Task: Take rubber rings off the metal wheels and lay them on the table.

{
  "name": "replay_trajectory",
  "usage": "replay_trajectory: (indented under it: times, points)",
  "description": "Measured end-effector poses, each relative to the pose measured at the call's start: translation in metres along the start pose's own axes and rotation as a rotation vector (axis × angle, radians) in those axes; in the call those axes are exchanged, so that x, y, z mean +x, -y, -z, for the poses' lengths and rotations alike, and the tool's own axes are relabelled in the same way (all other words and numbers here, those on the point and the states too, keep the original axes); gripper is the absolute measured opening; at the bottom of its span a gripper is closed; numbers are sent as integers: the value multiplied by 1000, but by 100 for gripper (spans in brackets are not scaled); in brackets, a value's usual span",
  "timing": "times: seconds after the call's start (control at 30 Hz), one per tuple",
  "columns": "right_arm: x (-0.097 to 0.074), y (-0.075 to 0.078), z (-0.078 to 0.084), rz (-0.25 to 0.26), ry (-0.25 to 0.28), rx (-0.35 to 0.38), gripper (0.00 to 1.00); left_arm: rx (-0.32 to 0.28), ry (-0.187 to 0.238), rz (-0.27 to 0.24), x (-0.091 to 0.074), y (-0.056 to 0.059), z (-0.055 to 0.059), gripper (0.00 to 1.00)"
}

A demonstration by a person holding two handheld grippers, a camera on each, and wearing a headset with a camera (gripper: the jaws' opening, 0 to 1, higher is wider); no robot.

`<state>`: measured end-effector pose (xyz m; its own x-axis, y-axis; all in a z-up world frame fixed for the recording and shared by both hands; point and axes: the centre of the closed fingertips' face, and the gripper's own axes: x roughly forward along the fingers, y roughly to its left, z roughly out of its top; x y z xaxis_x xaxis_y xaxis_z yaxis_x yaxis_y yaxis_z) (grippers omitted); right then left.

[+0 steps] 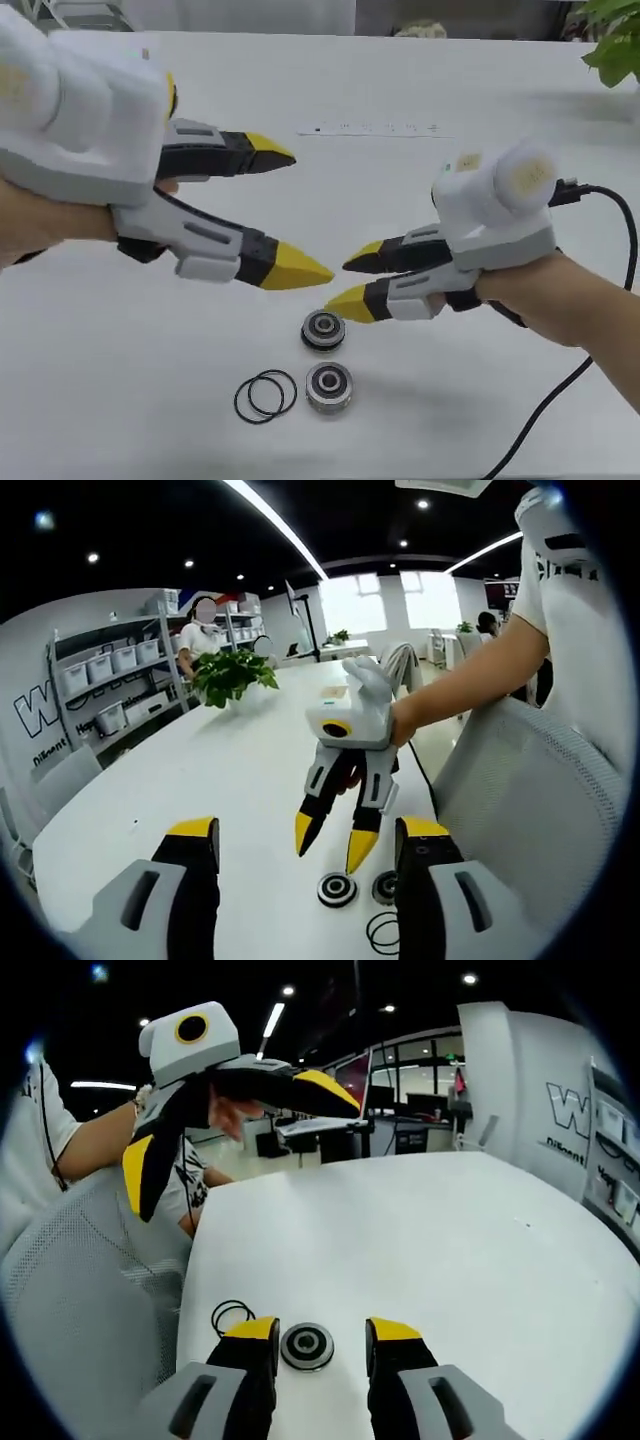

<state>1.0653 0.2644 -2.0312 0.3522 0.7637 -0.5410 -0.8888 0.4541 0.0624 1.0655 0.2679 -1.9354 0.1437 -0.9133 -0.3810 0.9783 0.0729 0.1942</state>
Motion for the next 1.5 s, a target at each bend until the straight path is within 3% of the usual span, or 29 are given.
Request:
replay_trajectory:
  times: [0.2,0.4,0.63,0.8,0.9,1.0,1.23,1.33,1.5]
  points:
    - [5,-3,12,-25,-42,-3,32,-31,-10,-8,14,1,29,61]
    - [9,-6,21,-38,-66,1,32,-36,-73,-44,27,1,59,58]
    - [12,-7,35,-41,-106,11,31,-57,-90,-48,42,8,73,49]
    - [12,-6,39,-40,-115,16,30,-53,-135,-33,49,17,90,42]
    - [13,-7,41,-42,-119,18,30,-19,-218,-69,49,12,108,33]
    - [14,-7,45,-45,-125,23,29,-82,-172,-63,50,16,101,32]
    - [15,-9,48,-50,-137,21,28,-92,-163,-26,53,28,100,28]
    - [15,-8,47,-46,-131,23,27,-156,-158,-7,52,32,104,24]
    - [16,-8,45,-46,-128,28,27,-179,-144,43,53,43,105,12]
